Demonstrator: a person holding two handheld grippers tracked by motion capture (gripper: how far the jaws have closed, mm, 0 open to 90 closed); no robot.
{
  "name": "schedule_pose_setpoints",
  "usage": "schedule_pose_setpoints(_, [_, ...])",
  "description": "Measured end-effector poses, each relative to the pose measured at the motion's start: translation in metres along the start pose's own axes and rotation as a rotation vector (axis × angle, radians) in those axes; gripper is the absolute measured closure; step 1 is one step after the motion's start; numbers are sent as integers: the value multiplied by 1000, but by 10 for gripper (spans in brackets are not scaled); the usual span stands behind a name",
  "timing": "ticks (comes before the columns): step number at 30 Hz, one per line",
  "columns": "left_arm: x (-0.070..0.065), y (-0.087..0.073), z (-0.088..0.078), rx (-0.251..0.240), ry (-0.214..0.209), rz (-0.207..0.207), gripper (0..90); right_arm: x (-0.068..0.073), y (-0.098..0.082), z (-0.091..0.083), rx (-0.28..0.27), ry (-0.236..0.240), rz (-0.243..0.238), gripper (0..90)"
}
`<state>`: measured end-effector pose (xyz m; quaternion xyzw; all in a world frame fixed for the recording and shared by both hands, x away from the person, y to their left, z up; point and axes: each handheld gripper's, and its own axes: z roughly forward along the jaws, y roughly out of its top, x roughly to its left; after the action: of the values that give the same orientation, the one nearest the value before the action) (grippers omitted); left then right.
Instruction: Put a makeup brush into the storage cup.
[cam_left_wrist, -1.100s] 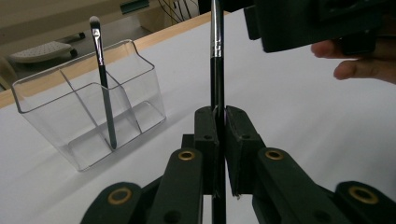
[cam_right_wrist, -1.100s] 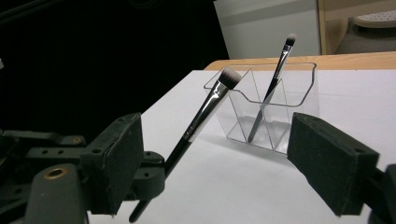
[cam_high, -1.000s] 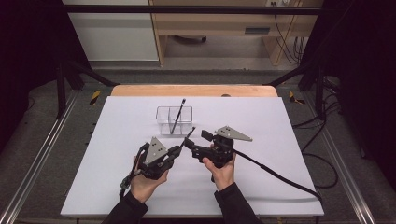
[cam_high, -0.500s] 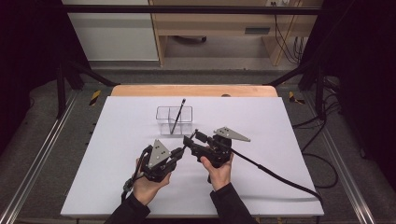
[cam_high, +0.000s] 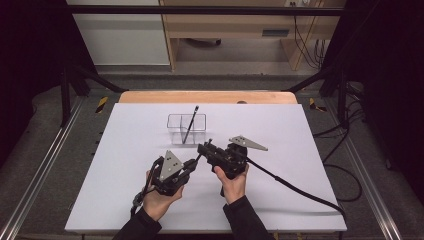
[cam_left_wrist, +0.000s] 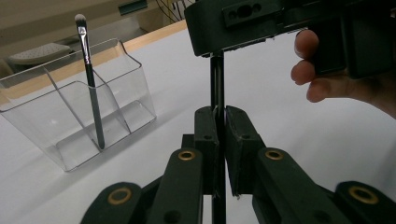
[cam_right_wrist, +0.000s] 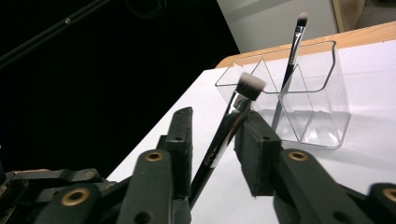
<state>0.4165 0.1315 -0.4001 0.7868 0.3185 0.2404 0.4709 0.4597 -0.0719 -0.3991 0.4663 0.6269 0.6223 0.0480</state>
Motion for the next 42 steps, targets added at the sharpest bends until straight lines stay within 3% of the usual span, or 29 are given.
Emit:
schedule_pose_setpoints(10, [0,0,1,3,-7,-10,834,1,0,0,-10,54,25,827])
schedule_pose_setpoints(15, [1,0,2,7,-19,-9,824,1,0,-2,-11,67,13,838])
schedule_pose_setpoints(18, [1,2,2,4,-11,-2,681,2,0,-3,-15,72,6,838])
schedule_pose_setpoints(23, [1,7,3,14,-1,14,581,3,-1,-4,-9,71,-31,838])
schedule_pose_setpoints(27, [1,13,3,24,8,31,638,4,-2,-4,-8,86,-50,838])
schedule_pose_setpoints(37, [1,20,10,31,-30,6,791,8,-3,-5,-13,102,-79,839])
schedule_pose_setpoints(42, [0,19,10,31,-24,6,824,8,-4,-4,-10,108,-78,839])
